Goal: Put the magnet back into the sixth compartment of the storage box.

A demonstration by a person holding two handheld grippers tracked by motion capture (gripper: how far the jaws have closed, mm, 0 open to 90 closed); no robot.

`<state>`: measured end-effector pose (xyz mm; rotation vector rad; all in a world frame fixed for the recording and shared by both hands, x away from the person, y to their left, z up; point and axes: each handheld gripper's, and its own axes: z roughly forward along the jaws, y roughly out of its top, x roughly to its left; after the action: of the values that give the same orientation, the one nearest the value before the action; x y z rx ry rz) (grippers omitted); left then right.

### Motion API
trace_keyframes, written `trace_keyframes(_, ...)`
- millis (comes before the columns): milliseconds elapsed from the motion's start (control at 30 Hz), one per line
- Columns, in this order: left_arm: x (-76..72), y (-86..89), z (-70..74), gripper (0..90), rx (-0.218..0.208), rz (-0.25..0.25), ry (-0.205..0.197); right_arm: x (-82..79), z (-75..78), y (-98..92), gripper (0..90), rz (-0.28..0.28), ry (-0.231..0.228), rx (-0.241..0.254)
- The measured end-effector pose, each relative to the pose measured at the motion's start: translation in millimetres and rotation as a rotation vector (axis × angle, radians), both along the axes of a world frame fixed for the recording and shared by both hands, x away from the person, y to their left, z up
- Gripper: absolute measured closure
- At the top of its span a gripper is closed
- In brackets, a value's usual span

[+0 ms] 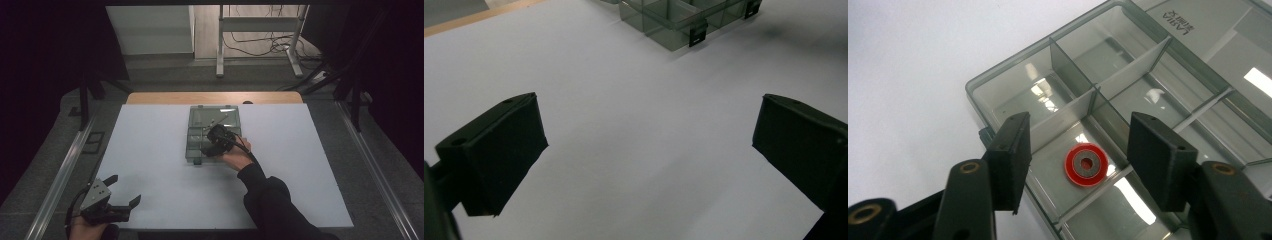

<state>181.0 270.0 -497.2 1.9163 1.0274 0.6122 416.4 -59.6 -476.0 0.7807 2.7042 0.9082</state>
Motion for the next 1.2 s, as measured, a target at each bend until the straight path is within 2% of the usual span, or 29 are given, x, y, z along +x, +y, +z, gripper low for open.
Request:
trace_keyframes(367, -0.1, -0.4, -0.1, 1.2, 0.001, -0.001, 0.001, -6.7, 9.7, -6.2, 34.3, 0.005, -0.016, 0.024)
trace_keyframes(733, 0.1, -0.4, -0.1, 1.2, 0.002, -0.001, 0.001, -13.8, 13.1, -11.6, 27.2, 0.017, -0.006, 0.027)
trace_keyframes(833, 0.1, -0.7, -0.1, 1.2, 0.002, -0.001, 0.001, -16.2, 14.3, -13.6, 21.6, 0.021, 0.008, 0.031)
trace_keyframes(1200, 0.1, -0.9, -0.1, 1.3, 0.004, -0.002, 0.001, -25.7, 15.8, -20.4, 6.2, 0.024, 0.007, 0.033)
